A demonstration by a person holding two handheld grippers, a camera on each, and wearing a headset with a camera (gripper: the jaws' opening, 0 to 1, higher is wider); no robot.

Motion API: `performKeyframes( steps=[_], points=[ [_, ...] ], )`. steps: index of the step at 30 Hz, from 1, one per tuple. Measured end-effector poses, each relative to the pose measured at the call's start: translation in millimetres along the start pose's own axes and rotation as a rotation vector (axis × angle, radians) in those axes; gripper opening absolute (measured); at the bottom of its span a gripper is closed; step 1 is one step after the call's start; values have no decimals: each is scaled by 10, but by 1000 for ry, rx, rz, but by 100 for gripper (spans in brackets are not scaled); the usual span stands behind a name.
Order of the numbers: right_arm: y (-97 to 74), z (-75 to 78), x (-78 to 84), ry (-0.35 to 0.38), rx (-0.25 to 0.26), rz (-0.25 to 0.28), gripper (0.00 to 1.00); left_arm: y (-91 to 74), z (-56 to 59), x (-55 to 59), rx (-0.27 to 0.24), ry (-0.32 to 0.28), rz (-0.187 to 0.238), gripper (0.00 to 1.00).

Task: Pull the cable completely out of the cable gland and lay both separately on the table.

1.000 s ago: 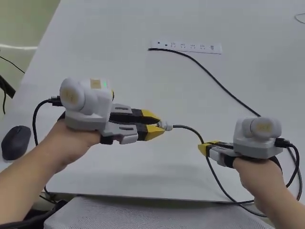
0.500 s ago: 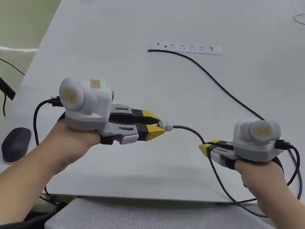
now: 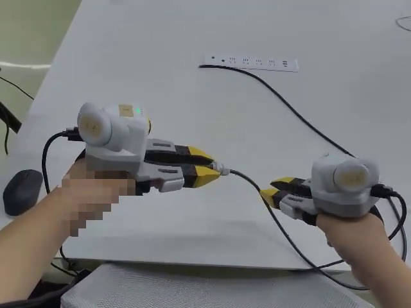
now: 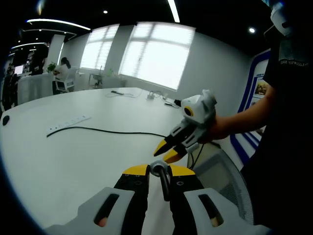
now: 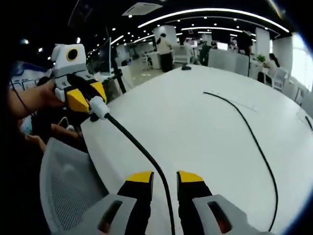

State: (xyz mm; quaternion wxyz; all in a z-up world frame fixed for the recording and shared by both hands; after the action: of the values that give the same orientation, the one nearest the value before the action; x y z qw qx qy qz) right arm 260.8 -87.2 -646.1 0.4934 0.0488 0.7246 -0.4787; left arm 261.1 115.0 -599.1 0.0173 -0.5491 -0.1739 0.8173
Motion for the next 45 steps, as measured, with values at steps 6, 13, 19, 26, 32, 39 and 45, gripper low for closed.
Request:
performKeyframes(
  steps=[6, 13, 19, 26, 32, 39, 45],
  points=[
    [-49, -236, -351, -299, -49, 92, 19, 5, -14, 14, 3, -3, -9, 15],
    [86, -407, -386, -434, -89, 52, 18, 11, -15, 10, 5, -7, -7, 15],
    [136, -445, -409, -431, -113, 61, 13, 18, -13, 8, 8, -8, -7, 15],
    [174, -518, -433, -430, -140, 94, 7, 30, -14, 11, 12, -9, -7, 15],
    [200, -511, -409, -410, -138, 98, 1, 39, -10, 11, 14, -8, -7, 15],
    [189, -507, -412, -390, -127, 109, 0, 41, -12, -4, 9, -4, 2, 15],
    [190, -492, -398, -393, -108, 100, 0, 34, -13, -24, 3, -2, 13, 15]
  ],
)
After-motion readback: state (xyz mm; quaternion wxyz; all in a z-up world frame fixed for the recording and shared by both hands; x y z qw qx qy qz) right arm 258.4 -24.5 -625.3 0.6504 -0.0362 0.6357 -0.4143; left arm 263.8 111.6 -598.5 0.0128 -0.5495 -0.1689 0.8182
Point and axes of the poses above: the centre of the closed fingertips' face, and the gripper's own axes: y roughly forward along the fingers, z roughly to its right, x roughly out of its underside, the point moved 8 cm from there along -y, roughly backward along the fingers, and after that the axes turned 6 degrees about x, right-handed, at the moved point
